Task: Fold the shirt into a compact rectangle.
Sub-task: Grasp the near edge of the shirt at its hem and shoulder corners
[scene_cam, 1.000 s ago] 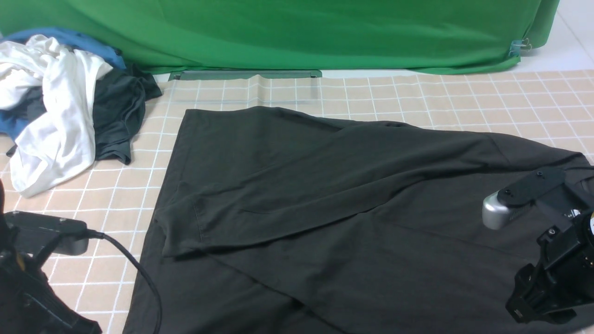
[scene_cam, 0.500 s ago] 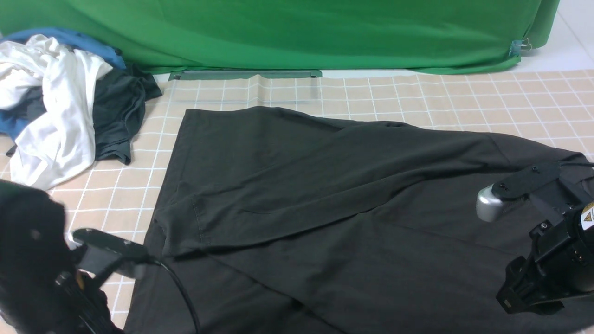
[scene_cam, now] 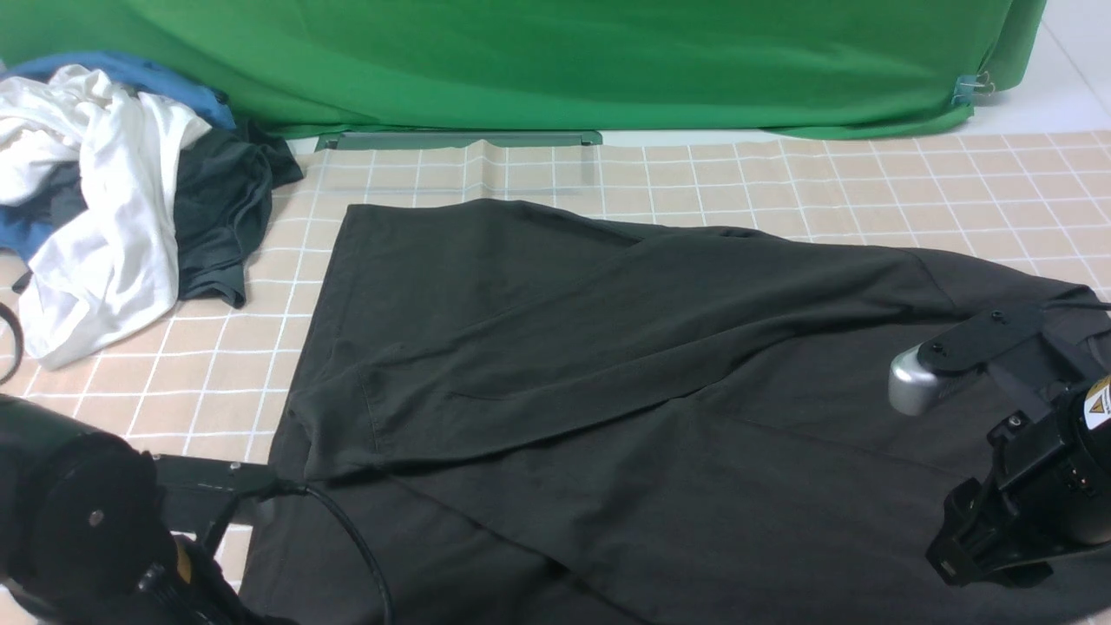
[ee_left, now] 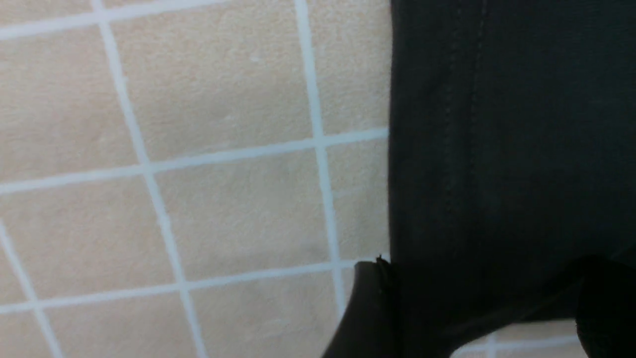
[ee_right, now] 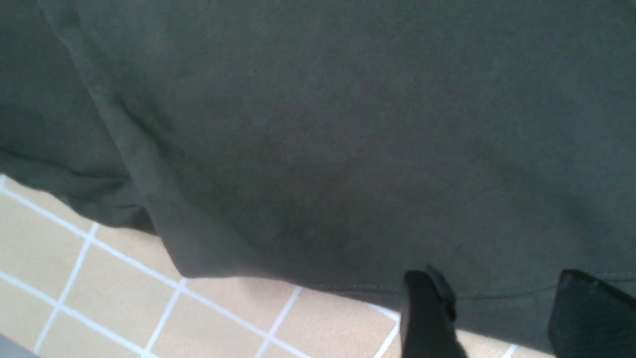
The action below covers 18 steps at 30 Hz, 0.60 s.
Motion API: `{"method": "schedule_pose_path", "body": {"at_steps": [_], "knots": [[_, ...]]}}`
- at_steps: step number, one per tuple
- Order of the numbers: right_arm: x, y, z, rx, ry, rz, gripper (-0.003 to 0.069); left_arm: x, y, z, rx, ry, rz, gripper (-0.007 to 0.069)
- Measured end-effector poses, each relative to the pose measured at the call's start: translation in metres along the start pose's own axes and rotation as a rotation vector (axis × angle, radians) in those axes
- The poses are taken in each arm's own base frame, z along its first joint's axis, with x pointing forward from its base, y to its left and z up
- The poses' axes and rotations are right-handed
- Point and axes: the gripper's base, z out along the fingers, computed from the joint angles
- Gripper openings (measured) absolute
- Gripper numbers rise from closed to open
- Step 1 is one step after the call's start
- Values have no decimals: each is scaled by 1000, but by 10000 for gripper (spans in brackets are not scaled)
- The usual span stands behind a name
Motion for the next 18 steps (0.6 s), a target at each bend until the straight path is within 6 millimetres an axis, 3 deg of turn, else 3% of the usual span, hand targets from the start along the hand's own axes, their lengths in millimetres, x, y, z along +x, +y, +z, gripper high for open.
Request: {"method": "schedule_pose_path", "body": {"at_steps": [13, 17, 18], "knots": [[0, 0, 0, 0, -1, -20, 377, -5, 0, 24, -53, 173, -156, 496], [0, 0, 0, 0, -1, -20, 377, -6, -2, 25, -38, 176, -153, 388], [0, 0, 0, 0, -1, -20, 377, -6, -3, 25, -21, 175, -149, 284]]}}
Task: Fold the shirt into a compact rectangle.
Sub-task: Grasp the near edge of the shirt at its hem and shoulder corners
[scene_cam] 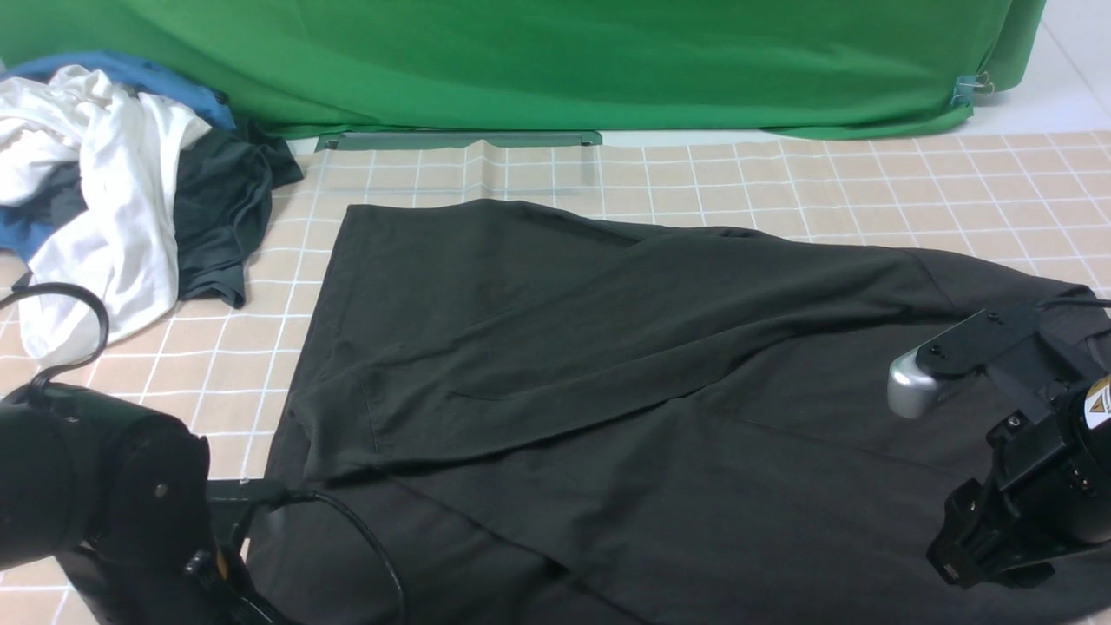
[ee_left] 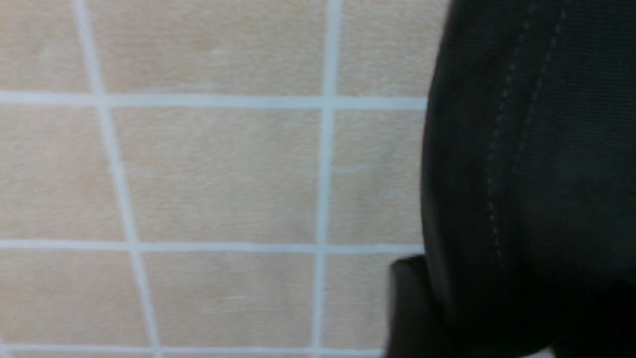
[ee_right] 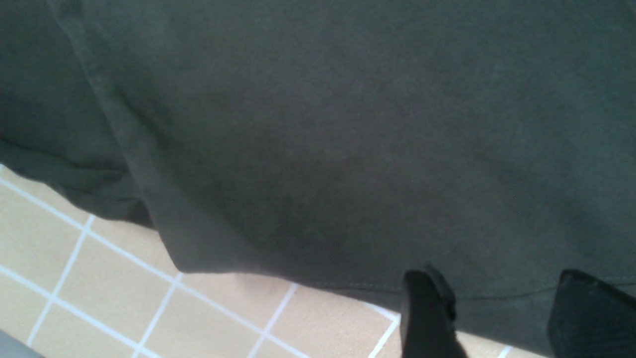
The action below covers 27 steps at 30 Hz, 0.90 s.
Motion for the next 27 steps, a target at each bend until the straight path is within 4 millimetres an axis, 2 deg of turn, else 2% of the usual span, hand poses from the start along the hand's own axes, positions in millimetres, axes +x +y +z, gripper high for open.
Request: {"method": "schedule_pose_path", "body": {"at_steps": [3, 6, 10, 12, 13, 15, 16, 18, 23, 27], "knots": [[1, 0, 0, -2, 9, -1, 377, 0, -2, -4, 22, -23, 18, 91], [3, 1, 0, -10, 38, -1, 377, 3, 1, -15, -4, -40, 49, 33], [5, 2, 0, -20, 60, 0, 418, 11, 2, -46, 10, -116, 47, 33], [6, 4, 1, -24, 69, -9, 445, 15, 4, -52, 7, -133, 41, 33], [6, 9, 3, -34, 94, -43, 506, 21, 7, -58, -2, -141, 25, 34], [6, 16, 6, -44, 112, -89, 549, 24, 10, -60, -17, -135, 12, 34], [6, 26, 13, -58, 135, -168, 594, 28, 12, -61, -29, -118, 5, 34], [9, 39, 24, -69, 162, -247, 621, 29, 12, -61, -32, -109, -1, 34], [14, 58, 52, -66, 199, -361, 631, 27, 11, -62, -18, -133, -3, 34], [12, 66, 70, -52, 188, -416, 619, 26, 11, -62, -16, -140, -2, 34]]}}
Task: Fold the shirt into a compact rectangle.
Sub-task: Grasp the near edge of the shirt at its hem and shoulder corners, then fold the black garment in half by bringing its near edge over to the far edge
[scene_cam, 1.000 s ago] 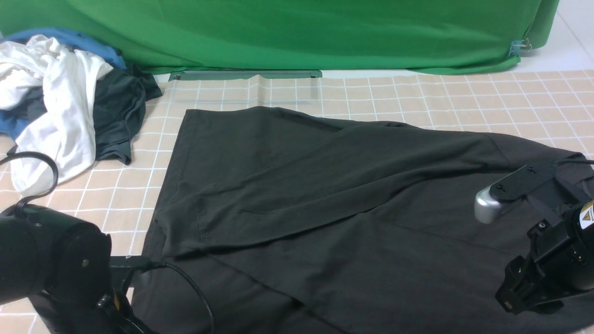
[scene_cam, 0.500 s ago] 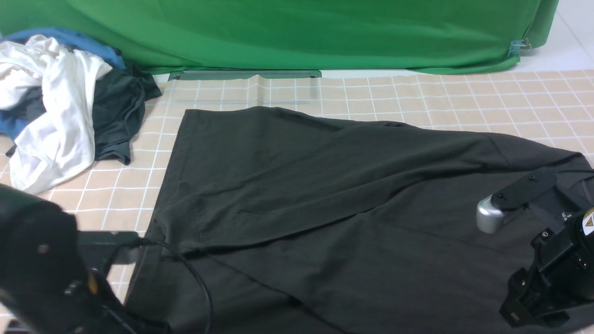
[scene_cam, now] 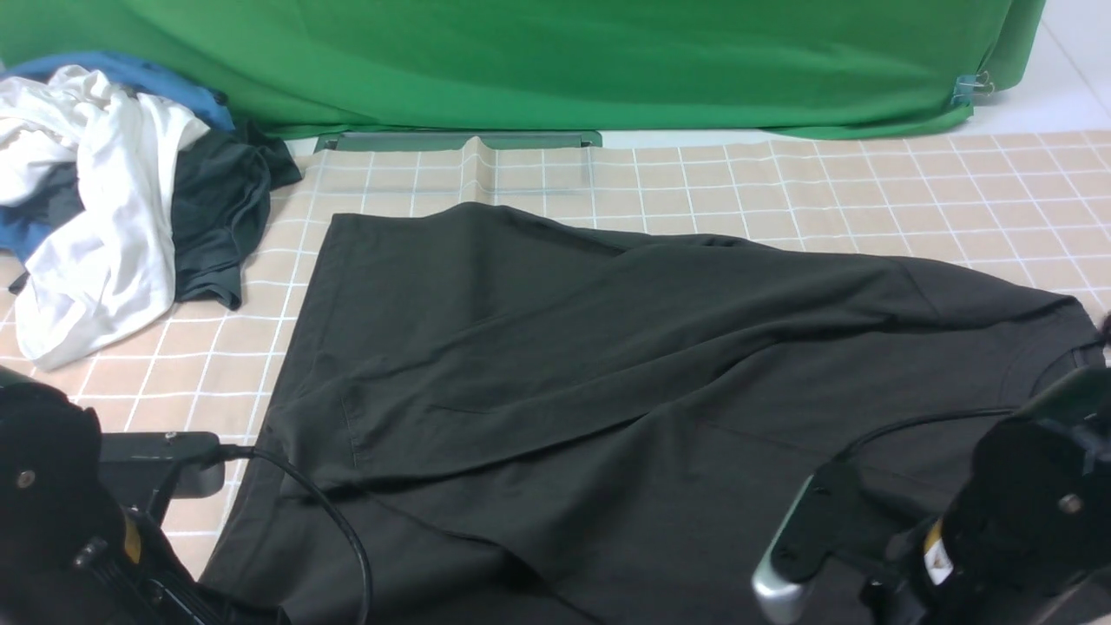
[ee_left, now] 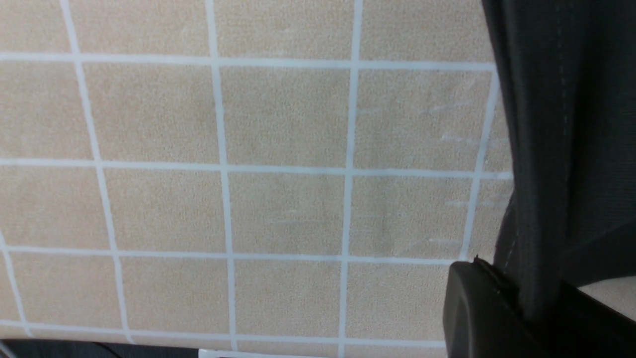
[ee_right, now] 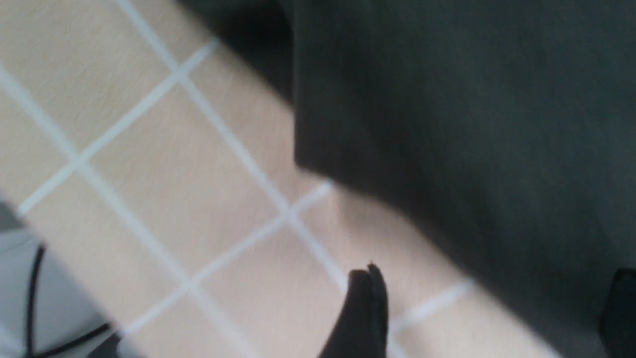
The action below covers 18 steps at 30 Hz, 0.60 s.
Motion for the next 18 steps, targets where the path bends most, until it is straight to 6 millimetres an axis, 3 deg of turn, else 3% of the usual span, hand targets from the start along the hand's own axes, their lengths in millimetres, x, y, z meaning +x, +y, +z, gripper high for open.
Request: {"method": "schedule_pose_path", "body": {"at_steps": [3, 6, 9, 10, 13, 18], "knots": [[-4, -1, 5, 18, -14, -14, 575, -1, 0, 0, 2, -6, 3, 34], [-6, -2, 6, 37, -31, -27, 389, -1, 0, 0, 3, -16, 7, 34], [-6, -2, 5, 38, -34, -27, 123, -4, -2, -4, 10, -31, 6, 34], [-5, -1, 3, 37, -32, -27, 91, -7, -3, -8, 15, -43, 6, 34], [-4, -1, -5, 37, -24, -32, 64, -13, -5, -21, 28, -79, 8, 34], [-3, -4, -47, 127, -58, -60, 57, -38, -13, -62, 82, -216, -17, 34]]}}
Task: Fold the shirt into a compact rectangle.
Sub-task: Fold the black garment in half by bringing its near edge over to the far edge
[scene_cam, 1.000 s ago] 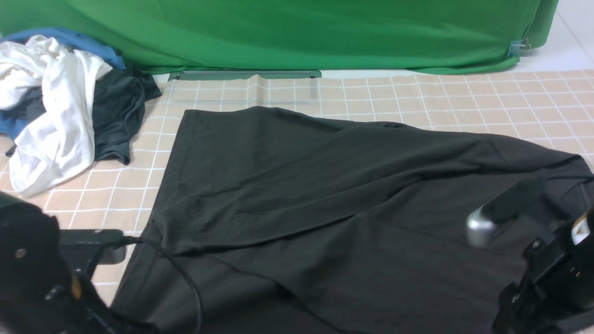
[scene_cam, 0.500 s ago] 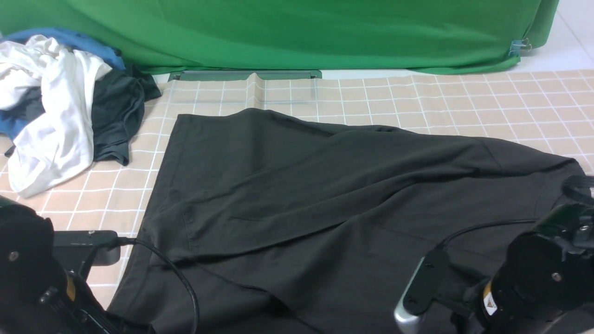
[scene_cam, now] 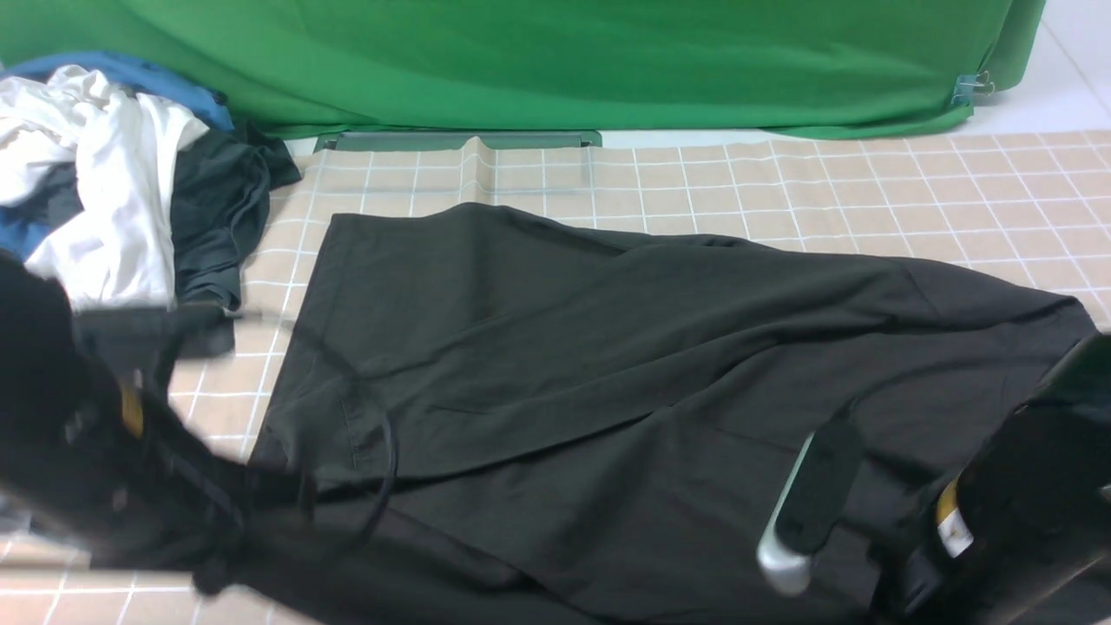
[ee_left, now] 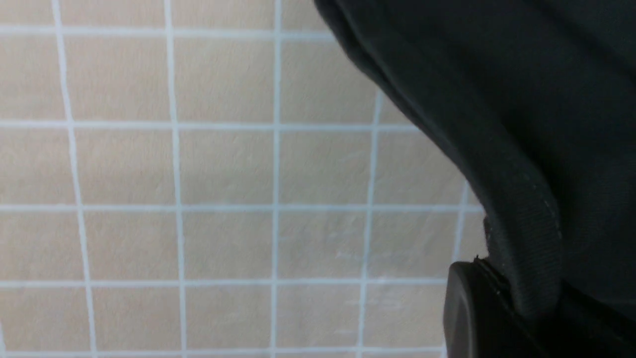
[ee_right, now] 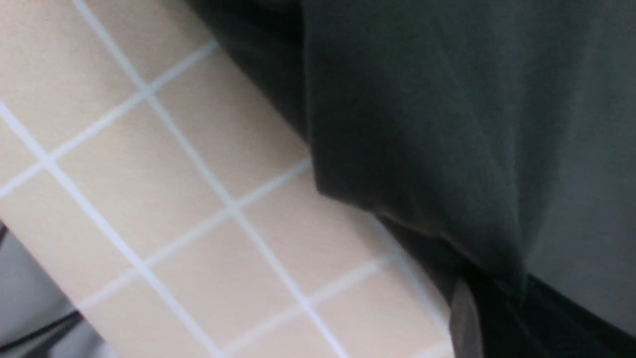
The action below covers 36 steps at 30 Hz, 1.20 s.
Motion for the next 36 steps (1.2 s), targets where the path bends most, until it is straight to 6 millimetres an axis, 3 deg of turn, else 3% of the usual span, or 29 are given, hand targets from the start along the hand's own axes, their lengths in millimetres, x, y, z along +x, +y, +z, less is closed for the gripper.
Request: {"method": "schedule_pose_path", "body": {"at_steps": [3, 9, 10, 11, 12, 14, 18, 23, 30, 36], "knots": [[-3, -11, -14, 36, -19, 14, 57, -18, 0, -6, 11, -38, -38, 34], [-12, -52, -28, 81, -52, 97, 55, -76, 9, -8, 91, -102, -142, 34], [-16, -65, -29, 85, -58, 121, 55, -93, 10, -5, 125, -114, -156, 34], [-20, -80, -29, 87, -62, 147, 55, -109, 10, -2, 149, -119, -168, 34], [-20, -80, -29, 85, -63, 148, 55, -112, 11, -1, 151, -120, -170, 34], [-31, -107, -25, 79, -67, 186, 55, -146, 15, 8, 172, -131, -191, 34], [-54, -154, -16, 84, -83, 227, 55, -196, 19, 25, 202, -139, -234, 34], [-79, -199, -4, 95, -90, 241, 55, -242, 22, 48, 212, -142, -247, 34], [-113, -245, 27, 126, -115, 241, 55, -284, 26, 77, 213, -172, -256, 34], [-130, -265, 43, 191, -192, 243, 83, -297, 29, 112, 201, -171, -275, 34]]}}
